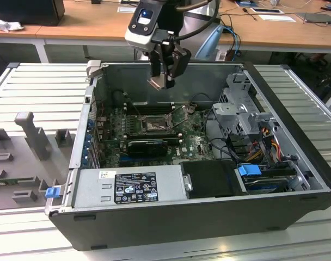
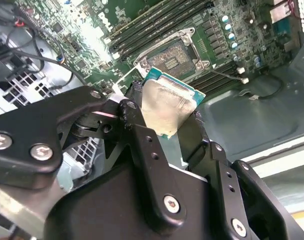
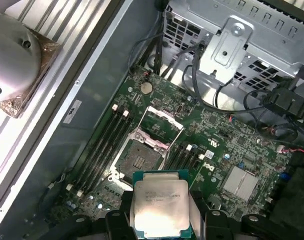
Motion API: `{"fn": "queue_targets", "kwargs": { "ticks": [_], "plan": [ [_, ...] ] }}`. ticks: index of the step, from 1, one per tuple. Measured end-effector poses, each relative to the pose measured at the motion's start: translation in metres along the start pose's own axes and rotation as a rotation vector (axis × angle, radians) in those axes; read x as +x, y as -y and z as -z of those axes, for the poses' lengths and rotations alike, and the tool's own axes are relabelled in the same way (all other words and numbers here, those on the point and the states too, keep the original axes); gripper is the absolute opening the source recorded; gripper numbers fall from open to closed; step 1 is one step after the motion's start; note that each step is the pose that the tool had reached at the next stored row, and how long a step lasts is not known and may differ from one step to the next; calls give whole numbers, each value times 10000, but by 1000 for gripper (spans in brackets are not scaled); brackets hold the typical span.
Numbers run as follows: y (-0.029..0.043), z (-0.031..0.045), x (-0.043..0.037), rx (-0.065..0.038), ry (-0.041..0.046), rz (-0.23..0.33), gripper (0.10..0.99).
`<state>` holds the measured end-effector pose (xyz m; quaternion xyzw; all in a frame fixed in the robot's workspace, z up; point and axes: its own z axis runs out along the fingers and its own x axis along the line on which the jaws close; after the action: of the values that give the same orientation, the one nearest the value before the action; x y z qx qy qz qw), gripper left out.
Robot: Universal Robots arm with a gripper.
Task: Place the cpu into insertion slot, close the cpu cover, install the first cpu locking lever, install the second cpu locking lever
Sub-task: 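Place the cpu into insertion slot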
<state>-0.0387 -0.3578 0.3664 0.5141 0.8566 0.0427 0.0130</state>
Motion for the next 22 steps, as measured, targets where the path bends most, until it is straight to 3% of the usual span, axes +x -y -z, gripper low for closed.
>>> {"fn": "queue_targets", "kwargs": {
  "ticks": [12,17,19,22],
  "plan": [
    [2,-19,0,-45,188,-2130,525],
    [3,-38,-1,-75,312,-3531,525],
    [6,-87,0,-81,347,-3944,525],
    [12,-185,4,-82,348,-3948,525]
  ]
}}
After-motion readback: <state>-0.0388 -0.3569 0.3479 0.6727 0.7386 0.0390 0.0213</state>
